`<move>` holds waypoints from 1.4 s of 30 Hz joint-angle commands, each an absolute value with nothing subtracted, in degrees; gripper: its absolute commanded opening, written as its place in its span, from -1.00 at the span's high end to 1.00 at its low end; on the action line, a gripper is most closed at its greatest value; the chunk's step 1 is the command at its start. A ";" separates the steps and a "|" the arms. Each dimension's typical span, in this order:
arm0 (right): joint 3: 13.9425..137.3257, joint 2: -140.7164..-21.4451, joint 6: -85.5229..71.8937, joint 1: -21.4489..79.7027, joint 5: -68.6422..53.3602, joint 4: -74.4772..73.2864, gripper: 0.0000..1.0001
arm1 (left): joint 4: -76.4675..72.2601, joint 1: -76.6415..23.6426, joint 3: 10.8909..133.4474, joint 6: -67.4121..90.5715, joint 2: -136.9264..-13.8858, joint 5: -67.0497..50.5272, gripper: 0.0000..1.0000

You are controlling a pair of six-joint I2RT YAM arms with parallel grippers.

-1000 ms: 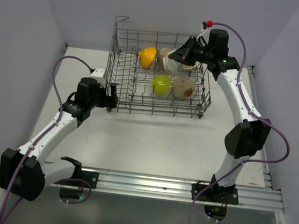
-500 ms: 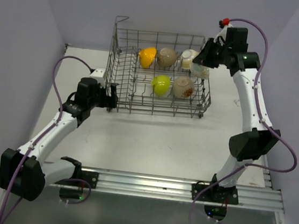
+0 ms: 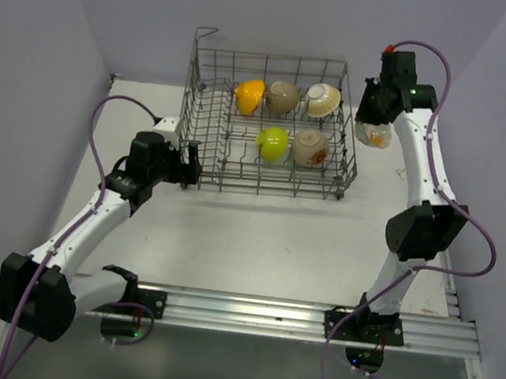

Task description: Unload the bowls from the dish rack

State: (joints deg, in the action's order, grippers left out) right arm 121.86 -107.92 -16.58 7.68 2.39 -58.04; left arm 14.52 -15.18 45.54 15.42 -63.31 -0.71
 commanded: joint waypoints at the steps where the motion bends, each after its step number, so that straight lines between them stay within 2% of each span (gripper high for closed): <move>1: 125.06 -110.30 -16.00 6.95 9.22 -57.83 1.00 | 15.20 -15.47 45.70 14.50 -62.31 -2.54 -1.00; 8: 126.39 -116.62 -16.79 5.28 15.90 -55.73 1.00 | 15.03 -15.47 45.70 14.33 -62.32 -3.25 -1.00; 24: 127.44 -129.02 -17.05 0.62 18.28 -49.05 1.00 | 15.03 -15.47 45.70 14.24 -62.14 -4.04 -1.00; 32: 133.68 -136.92 -15.03 -1.76 19.43 -49.31 1.00 | 14.94 -15.47 45.79 14.24 -62.40 -4.39 -1.00; 42: 133.51 -140.18 -14.50 -2.46 19.42 -48.96 1.00 | 14.68 -15.47 45.79 14.41 -63.02 -5.80 -1.00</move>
State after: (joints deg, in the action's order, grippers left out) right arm 130.76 -139.87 -15.70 -2.76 17.50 -50.96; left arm 14.79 -15.18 45.54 15.38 -63.29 -4.36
